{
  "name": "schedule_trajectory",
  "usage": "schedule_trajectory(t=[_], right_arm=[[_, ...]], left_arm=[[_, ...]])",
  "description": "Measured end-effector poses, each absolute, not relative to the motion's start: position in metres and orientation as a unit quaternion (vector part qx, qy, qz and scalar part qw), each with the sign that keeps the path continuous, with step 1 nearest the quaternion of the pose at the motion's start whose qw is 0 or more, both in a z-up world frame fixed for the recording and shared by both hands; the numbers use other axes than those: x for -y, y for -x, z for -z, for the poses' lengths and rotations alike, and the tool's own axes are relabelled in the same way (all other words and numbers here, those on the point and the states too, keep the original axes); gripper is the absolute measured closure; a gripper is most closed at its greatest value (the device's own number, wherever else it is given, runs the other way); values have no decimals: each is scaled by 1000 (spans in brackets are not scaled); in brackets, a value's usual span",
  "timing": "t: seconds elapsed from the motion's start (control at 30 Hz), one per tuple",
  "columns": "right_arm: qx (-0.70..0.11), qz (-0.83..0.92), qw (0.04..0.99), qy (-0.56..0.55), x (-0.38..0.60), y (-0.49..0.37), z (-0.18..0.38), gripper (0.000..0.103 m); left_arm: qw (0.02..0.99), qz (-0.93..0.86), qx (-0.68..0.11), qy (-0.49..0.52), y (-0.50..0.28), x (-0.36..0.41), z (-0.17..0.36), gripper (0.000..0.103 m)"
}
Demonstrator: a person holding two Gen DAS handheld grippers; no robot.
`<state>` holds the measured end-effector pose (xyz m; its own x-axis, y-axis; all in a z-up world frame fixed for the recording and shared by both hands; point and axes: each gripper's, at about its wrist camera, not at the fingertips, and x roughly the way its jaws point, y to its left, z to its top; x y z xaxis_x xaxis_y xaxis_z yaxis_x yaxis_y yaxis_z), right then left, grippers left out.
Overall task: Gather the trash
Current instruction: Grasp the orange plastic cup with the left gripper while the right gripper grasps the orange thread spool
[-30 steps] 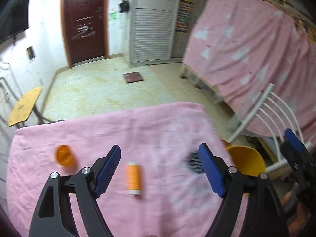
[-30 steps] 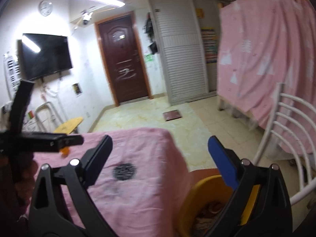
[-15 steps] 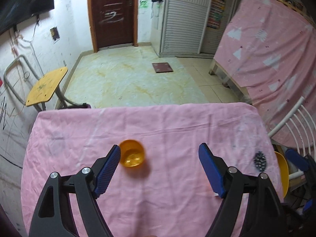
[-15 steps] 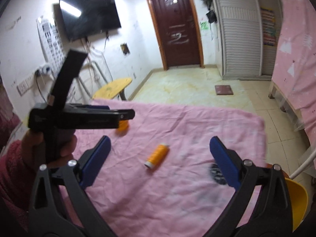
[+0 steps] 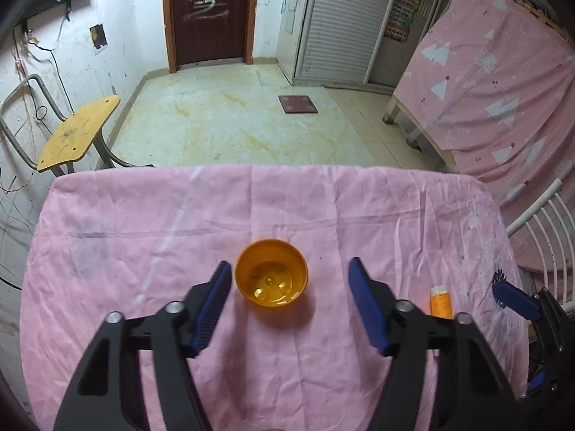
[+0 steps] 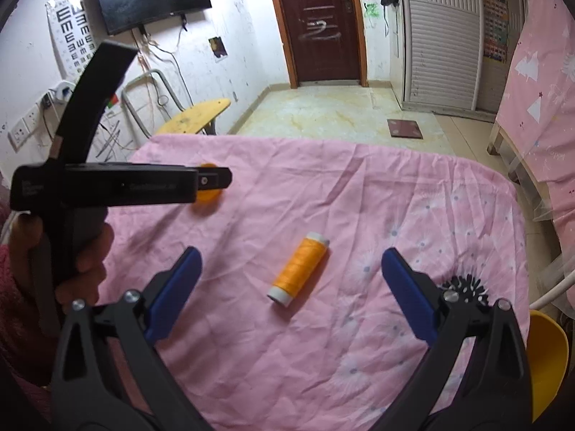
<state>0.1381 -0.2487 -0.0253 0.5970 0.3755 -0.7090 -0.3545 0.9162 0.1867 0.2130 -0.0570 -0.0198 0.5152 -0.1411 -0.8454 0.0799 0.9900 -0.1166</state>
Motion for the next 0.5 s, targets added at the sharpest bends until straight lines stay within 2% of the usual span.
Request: schedule_trajectory(t=[0.13, 0.27, 0.33, 0.37, 0.5], right_arm=[[-411, -202, 889, 0, 243, -141, 32, 7], [-419, -204, 884, 13, 233, -144, 37, 7], [-425, -203, 882, 24, 227, -145, 41, 19], [-429, -200, 880, 33, 223, -145, 43, 31], [-434, -200, 877, 39, 220, -146, 47, 43]], left_arm=[[867, 60, -495, 25, -213, 58, 25, 69], [869, 54, -491, 22, -212, 58, 27, 69], [870, 53, -490, 21, -210, 58, 27, 69], [870, 53, -490, 22, -210, 57, 27, 69], [871, 52, -487, 33, -205, 48, 25, 69]])
